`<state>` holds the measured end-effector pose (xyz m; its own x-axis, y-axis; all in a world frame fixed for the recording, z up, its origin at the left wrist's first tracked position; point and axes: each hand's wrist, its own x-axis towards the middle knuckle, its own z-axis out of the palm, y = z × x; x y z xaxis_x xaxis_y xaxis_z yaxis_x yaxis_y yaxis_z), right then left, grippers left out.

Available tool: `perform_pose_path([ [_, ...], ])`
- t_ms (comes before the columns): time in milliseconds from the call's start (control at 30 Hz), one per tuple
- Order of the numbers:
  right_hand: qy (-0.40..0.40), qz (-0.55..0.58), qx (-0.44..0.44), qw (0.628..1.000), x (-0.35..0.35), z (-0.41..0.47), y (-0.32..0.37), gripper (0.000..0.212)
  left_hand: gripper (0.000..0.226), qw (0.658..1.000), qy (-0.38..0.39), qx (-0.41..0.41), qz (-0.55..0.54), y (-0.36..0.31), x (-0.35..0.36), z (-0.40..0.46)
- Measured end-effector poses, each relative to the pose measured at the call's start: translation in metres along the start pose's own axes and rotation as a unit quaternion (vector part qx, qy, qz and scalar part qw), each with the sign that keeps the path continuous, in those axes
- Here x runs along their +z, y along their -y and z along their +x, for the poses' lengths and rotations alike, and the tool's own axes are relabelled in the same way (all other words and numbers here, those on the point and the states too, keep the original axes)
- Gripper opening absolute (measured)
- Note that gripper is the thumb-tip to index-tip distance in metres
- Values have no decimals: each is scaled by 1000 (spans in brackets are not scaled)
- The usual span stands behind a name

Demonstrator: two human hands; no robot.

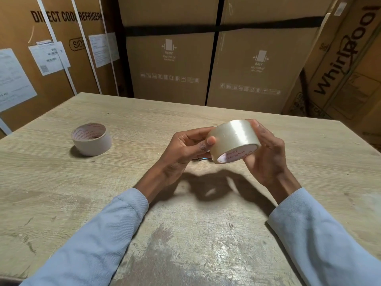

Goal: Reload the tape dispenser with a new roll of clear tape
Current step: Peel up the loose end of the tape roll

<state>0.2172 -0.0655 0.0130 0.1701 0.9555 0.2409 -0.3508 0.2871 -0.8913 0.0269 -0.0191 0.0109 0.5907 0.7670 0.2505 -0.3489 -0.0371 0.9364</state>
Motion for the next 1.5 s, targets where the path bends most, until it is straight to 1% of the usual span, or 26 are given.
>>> perform_pose_path([
  [67,2,11,20,1000,1,-1,0,42,35,1000,7,-6,-7,-1,-2,0],
  [133,-1,-11,54,998,2,-1,1,52,37,1000,19,-13,-6,-1,-5,0],
  [167,-12,-34,70,997,4,0,2,51,37,1000,23,-16,-8,0,-6,1],
  [200,-38,-64,75,994,6,2,1,46,36,1000,20,-18,-9,2,-7,2],
  [233,-75,-102,65,990,8,4,-1,39,35,1000,10,-20,-10,2,-7,2],
  [267,-115,-147,36,982,7,6,-4,33,32,1000,-7,-19,-9,3,-8,3],
  [333,-161,-215,-57,962,4,8,-7,23,29,999,-44,-11,-11,4,-8,5],
  [367,-160,-244,-108,950,3,8,-7,19,28,998,-55,-5,-16,3,-8,6],
  [433,-120,-317,-189,922,4,5,-5,16,31,997,-71,10,-28,4,-7,7],
  [500,-69,-385,-233,890,8,0,-3,25,33,996,-82,31,-23,3,-6,7],
  [567,-48,-441,-263,857,10,-3,-2,37,31,994,-87,65,11,1,-5,6],
  [600,-43,-460,-282,841,10,-4,-1,41,30,992,-85,88,32,0,-4,6],
  [667,-31,-475,-313,822,8,-5,1,45,32,986,-76,133,61,-4,-4,6],
  [733,-17,-484,-343,805,7,-5,2,44,37,978,-64,175,89,-7,-4,6],
  [800,-8,-488,-366,793,7,-4,0,40,36,966,-61,208,141,-8,-6,5],
  [867,-5,-485,-376,790,6,-3,-5,35,32,952,-69,226,195,-6,-10,5],
  [933,-2,-480,-379,791,4,-1,-9,32,29,943,-83,227,227,-4,-12,5],
  [1167,-10,-469,-385,795,3,4,-14,25,27,945,-104,203,236,-1,-13,7],
  [1267,-18,-461,-382,801,2,5,-14,13,27,943,-103,197,248,0,-13,6],
  [1333,-23,-448,-370,814,1,6,-13,7,28,939,-104,196,261,1,-12,6],
  [1400,-23,-442,-357,823,2,4,-12,14,30,941,-105,194,256,1,-11,7],
  [1433,-25,-447,-353,821,3,3,-12,21,32,942,-103,192,254,1,-10,8],
  [1500,-32,-471,-354,807,5,2,-14,35,33,943,-97,188,257,1,-10,10],
])
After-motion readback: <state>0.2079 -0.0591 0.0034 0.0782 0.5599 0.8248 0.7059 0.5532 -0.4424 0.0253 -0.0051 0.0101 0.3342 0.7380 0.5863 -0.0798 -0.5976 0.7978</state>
